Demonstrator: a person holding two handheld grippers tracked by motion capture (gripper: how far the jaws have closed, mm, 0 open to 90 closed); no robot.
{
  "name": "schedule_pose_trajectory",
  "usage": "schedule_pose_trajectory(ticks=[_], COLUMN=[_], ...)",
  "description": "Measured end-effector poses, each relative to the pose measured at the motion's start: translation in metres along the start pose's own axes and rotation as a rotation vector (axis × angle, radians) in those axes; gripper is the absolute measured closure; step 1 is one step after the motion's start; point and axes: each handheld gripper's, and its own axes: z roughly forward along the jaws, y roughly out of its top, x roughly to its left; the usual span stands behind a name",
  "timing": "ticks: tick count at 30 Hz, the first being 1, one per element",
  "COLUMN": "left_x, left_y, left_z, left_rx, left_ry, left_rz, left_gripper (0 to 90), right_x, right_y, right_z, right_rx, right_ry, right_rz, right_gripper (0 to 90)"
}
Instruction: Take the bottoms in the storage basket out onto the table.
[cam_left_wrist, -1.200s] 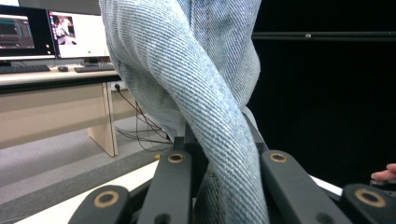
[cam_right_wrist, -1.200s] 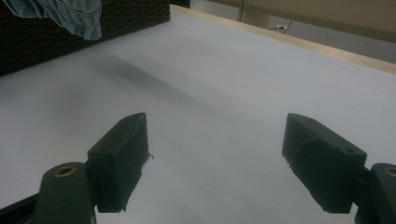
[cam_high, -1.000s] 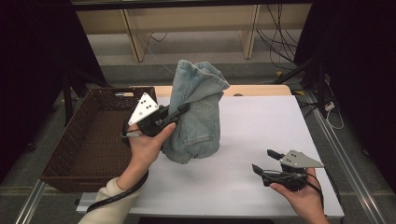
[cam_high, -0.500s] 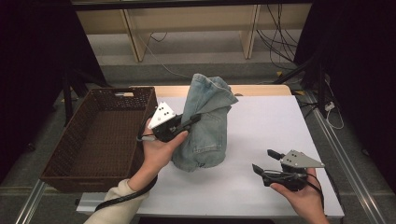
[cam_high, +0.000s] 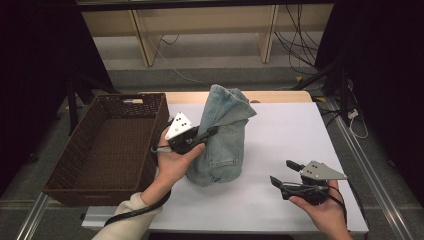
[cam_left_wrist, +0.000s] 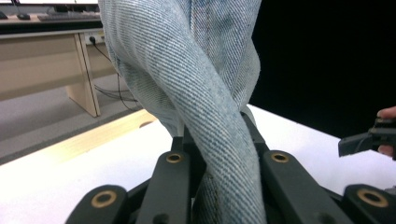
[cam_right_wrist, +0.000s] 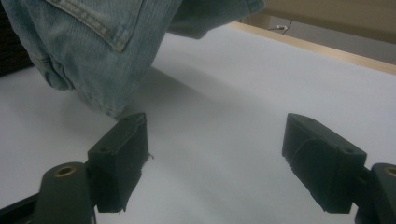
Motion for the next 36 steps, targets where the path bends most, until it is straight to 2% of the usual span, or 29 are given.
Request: schedule_pose_trajectory(ticks=[5,13,17,19,23,29,31,33,36], left_x=[-0.001,-0.002,-0.002,-0.002,0.000,0.001,0.002,0.002,0.003], left_y=[-0.008,-0.013,-0.017,-0.018,-0.017,-0.009,-0.008,-0.008,-0.009], left_z=[0.006,0.012,0.016,0.019,0.023,0.018,0.016,0.013,0.005], left_rx=[0.028,0.038,0.059,0.071,0.108,0.134,0.151,0.170,0.191], left_ry=[0.001,-0.003,-0.009,-0.009,0.012,0.037,0.028,0.028,0.020], left_rz=[0.000,-0.002,-0.008,-0.017,-0.034,-0.051,-0.057,-0.042,-0.032], left_gripper=[77.5,77.2,74.0,68.9,48.1,24.9,20.7,16.6,15.9], right_x=[0.000,0.000,0.000,0.000,0.000,0.000,0.000,0.000,0.000], right_y=[0.000,0.000,0.000,0.000,0.000,0.000,0.000,0.000,0.000], right_z=[-0.001,-0.001,-0.001,0.000,0.000,0.000,-0.001,-0.001,-0.001], right_rx=[-0.003,-0.002,-0.001,-0.004,-0.001,0.000,0.000,-0.003,0.000], right_ry=[0.001,-0.001,-0.001,0.000,-0.001,-0.001,-0.001,-0.002,-0.001], right_rz=[0.000,0.000,0.001,0.001,0.001,0.002,0.001,0.002,0.003], right_gripper=[23.6,23.5,23.5,23.5,23.5,23.5,23.5,23.5,23.5])
